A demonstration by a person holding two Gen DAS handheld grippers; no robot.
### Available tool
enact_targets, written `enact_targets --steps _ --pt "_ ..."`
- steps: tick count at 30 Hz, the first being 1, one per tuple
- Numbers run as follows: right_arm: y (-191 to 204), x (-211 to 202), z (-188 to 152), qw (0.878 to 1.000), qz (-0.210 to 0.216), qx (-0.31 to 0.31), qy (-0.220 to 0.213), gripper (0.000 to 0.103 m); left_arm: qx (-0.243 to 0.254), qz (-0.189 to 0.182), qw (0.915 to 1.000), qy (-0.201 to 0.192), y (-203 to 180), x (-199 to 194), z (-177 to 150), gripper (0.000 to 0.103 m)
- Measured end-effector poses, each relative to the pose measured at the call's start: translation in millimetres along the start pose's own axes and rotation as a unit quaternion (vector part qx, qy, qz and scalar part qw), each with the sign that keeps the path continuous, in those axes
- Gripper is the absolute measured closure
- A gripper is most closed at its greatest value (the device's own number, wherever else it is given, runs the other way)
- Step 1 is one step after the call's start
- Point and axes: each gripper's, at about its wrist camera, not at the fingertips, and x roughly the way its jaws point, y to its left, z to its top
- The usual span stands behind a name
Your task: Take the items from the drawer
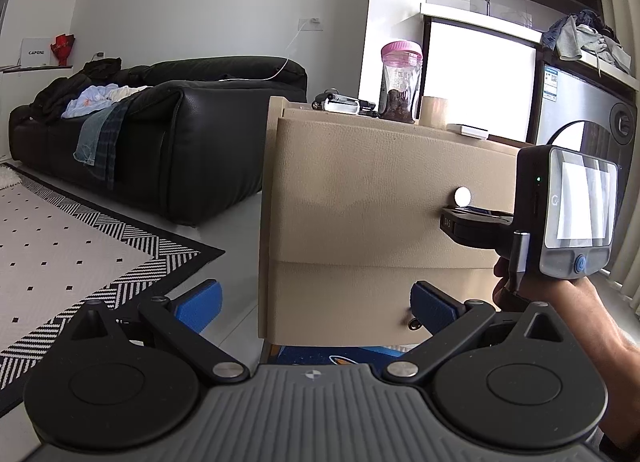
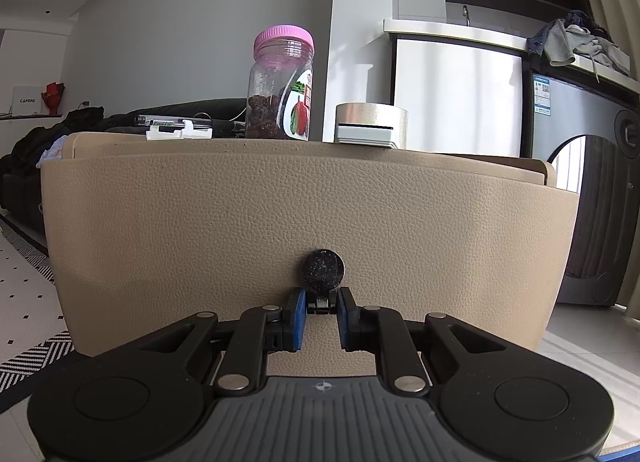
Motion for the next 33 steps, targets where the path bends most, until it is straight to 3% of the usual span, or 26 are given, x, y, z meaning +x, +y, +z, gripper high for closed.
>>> enact_targets --steps 15,21,33 --pt "1 26 4 1.0 -0.003 -0.005 -0.011 0.084 -0.002 -0.004 1.0 0.008 2 6 -3 0.0" --pt "0 26 10 1.0 -0.001 -0.001 0.013 0.084 0.002 -0.002 1.0 -0.006 -3 -7 1 0.0" --pt "-19 -71 -1 0.999 0.035 -0.004 0.025 0.084 0.004 -0.012 0.9998 -0.017 -14 -38 2 0.0"
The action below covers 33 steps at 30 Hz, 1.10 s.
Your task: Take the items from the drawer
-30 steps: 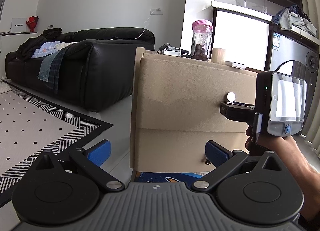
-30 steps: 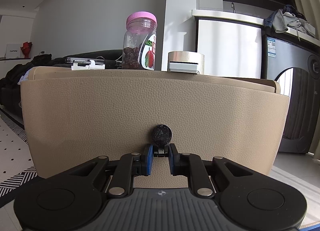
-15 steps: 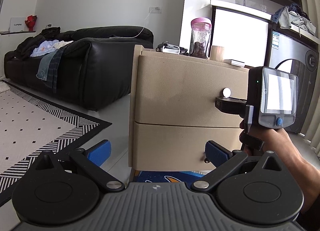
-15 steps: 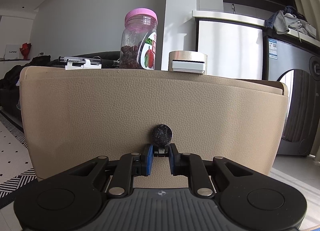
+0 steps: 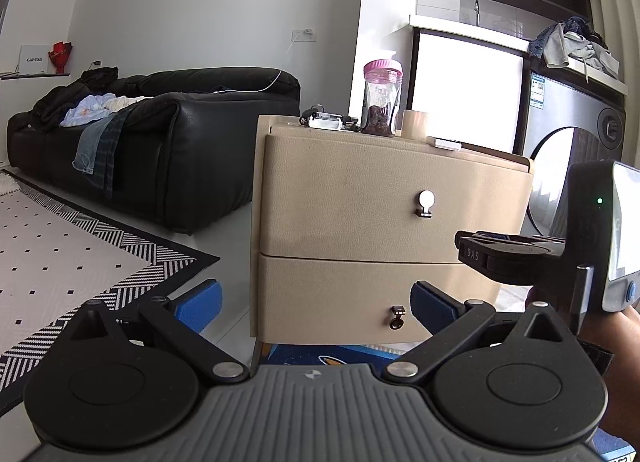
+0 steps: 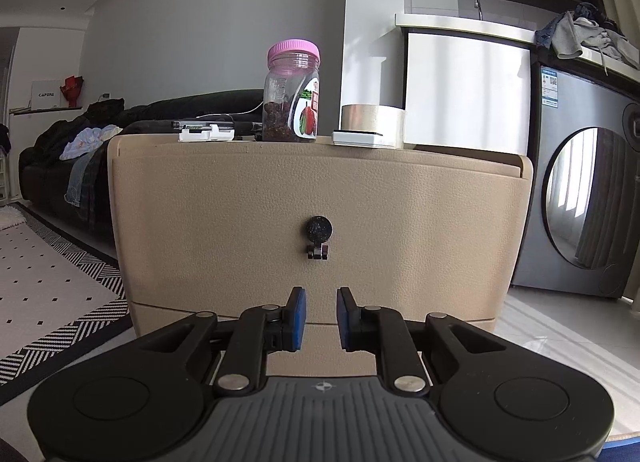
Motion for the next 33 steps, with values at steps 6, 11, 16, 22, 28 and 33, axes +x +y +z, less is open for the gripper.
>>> enact_targets --steps 6,11,16,22,28,33 --pt "-12 -45 -1 1.0 0.001 0.003 0.0 0.082 0.012 -0.007 0.9999 -0.006 -13 -11 4 0.0" --pt "-22 -73 -4 1.0 -0.004 0.011 0.001 0.063 0.019 -0.003 0.9998 -0.012 -26 -19 9 0.0" --pt "-30 -96 -9 1.0 -0.006 0.012 -0.002 0.056 0.024 -0.001 0.9996 -0.012 -40 -25 12 0.0" --pt "-40 -124 -10 1.0 -0.005 0.022 -0.012 0.049 0.032 -0.006 0.9994 -0.01 -54 -34 10 0.0" --pt "-48 -145 -11 0.999 -0.013 0.026 -0.021 0.04 0.048 -0.012 0.9987 -0.013 -66 -43 8 0.0" --pt "-54 -159 -11 0.999 0.0 0.035 -0.03 0.035 0.05 -0.01 0.9986 -0.011 -73 -47 6 0.0"
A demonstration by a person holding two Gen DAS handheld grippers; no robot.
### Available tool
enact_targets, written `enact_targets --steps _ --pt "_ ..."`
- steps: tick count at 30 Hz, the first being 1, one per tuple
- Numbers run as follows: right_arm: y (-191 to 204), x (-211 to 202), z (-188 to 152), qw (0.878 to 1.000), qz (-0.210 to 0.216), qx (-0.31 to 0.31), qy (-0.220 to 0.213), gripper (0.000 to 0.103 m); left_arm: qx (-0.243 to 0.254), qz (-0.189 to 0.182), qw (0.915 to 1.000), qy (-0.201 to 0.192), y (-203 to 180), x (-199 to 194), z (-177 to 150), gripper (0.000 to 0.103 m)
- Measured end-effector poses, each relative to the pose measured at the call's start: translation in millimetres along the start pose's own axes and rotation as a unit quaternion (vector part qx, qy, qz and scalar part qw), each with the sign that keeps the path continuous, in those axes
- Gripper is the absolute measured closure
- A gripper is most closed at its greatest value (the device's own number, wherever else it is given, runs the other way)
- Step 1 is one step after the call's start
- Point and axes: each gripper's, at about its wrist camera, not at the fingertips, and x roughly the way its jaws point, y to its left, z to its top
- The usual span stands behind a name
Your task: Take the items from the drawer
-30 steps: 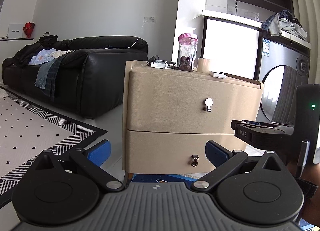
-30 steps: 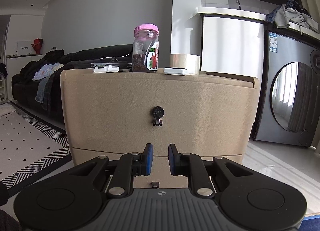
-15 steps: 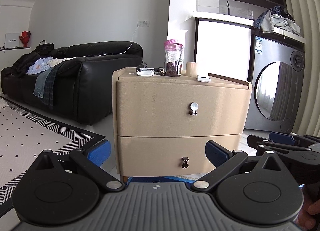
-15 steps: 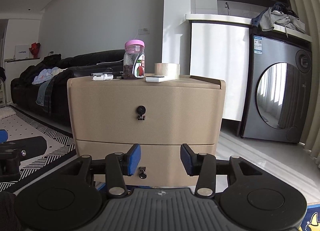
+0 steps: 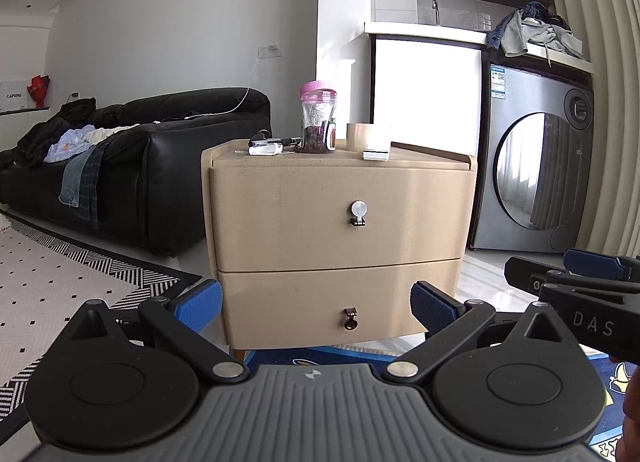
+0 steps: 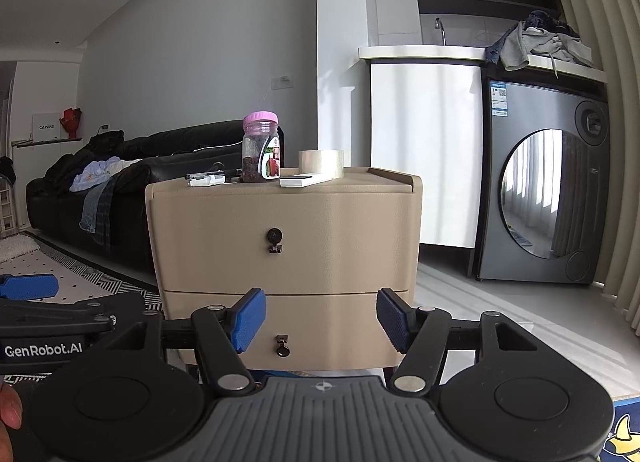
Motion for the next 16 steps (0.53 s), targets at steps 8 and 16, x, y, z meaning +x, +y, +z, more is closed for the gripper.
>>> enact_targets --steps 8,16 --pt "-5 -12 -1 1.0 0.012 0.004 -0.008 0.035 -0.008 0.015 0.9998 0.004 0 -4 -2 0.0" --pt "-2 -14 -3 1.0 0.016 0.0 -0.009 0.035 -0.017 0.018 0.9997 0.004 3 -8 -3 0.0"
